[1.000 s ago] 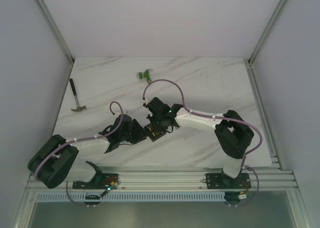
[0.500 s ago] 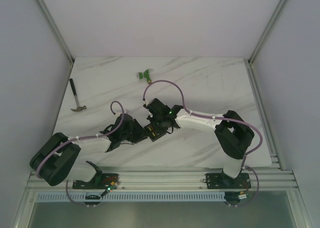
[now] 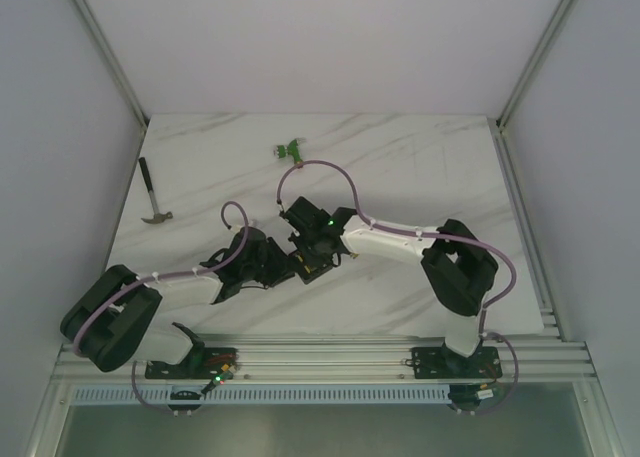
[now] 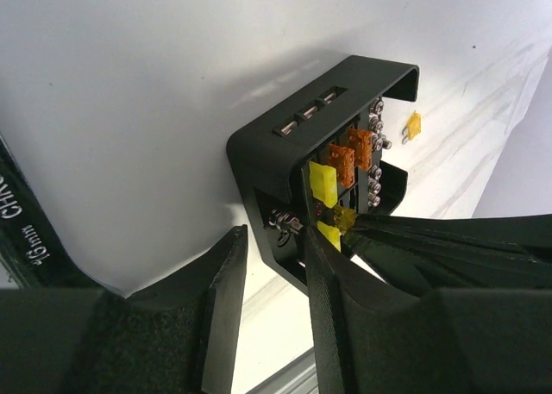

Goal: Snap on the fuse box
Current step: Install the fuse at the fuse box base, then pick up the fuse from the center of the board.

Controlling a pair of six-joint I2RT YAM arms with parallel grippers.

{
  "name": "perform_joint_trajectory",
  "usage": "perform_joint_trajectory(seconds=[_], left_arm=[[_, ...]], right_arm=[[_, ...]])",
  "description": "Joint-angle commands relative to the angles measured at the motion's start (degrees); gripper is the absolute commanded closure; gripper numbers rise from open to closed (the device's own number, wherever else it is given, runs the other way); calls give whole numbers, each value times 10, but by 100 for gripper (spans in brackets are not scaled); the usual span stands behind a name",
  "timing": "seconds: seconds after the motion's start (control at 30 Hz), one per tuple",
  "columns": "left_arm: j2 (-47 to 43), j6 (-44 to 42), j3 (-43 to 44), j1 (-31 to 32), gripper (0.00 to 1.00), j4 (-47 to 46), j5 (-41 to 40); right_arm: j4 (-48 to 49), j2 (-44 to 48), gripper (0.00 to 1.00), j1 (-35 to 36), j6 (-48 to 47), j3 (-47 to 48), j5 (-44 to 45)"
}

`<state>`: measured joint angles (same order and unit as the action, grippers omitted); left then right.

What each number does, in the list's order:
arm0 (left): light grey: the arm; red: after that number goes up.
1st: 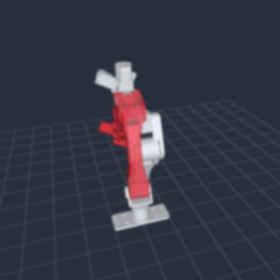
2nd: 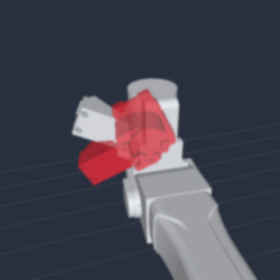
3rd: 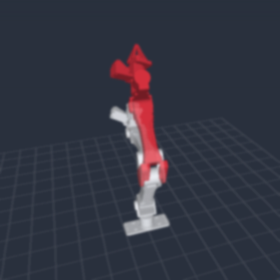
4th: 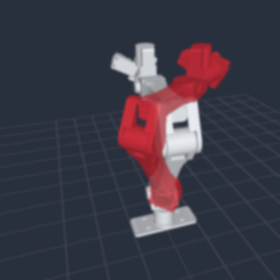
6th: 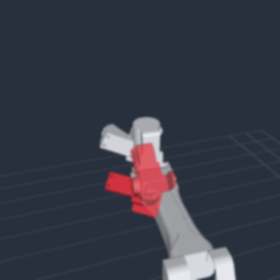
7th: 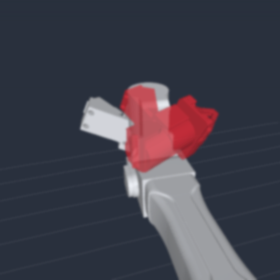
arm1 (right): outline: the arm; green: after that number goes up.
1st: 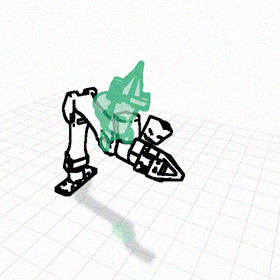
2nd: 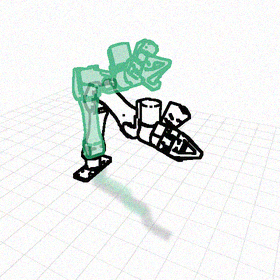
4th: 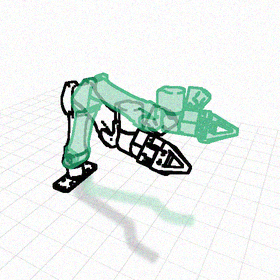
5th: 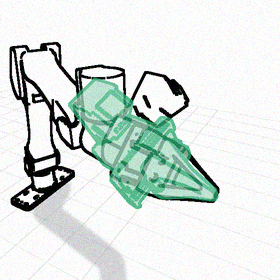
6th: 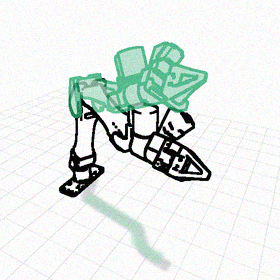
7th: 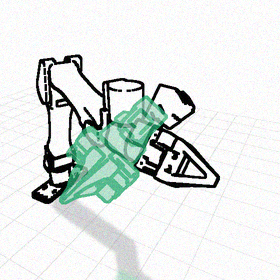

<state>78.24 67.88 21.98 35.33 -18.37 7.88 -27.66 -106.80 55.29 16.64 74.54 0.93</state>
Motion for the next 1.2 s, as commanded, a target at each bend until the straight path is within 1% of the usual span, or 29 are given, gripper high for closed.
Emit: perform_joint_trajectory(seconds=[0.0,0.1,0.17,0.3,0.43,0.57,0.7,0.87,1.17], left_arm=[[-18,-1,-1,2,56,6,-7],[-36,-2,-4,2,50,11,-12],[-51,-5,-6,2,45,21,-18],[-75,-13,-4,2,34,38,-32],[-95,-21,-3,1,26,53,-41],[-107,-27,-2,1,20,63,-50],[-112,-33,-1,1,11,68,-54],[-109,-35,2,1,0,71,-53],[-104,-36,5,1,0,73,-56]], right_arm=[[-51,-31,100,14,-9,-26,22],[-40,26,100,13,6,-28,50],[-33,63,91,13,19,-32,72],[-25,116,79,-1,50,-48,120],[-21,144,66,-29,75,-75,154],[-19,151,57,-69,100,-102,155],[-4,134,47,-98,126,-125,155],[29,103,42,-109,138,-128,166],[36,48,42,-110,138,-121,193]])
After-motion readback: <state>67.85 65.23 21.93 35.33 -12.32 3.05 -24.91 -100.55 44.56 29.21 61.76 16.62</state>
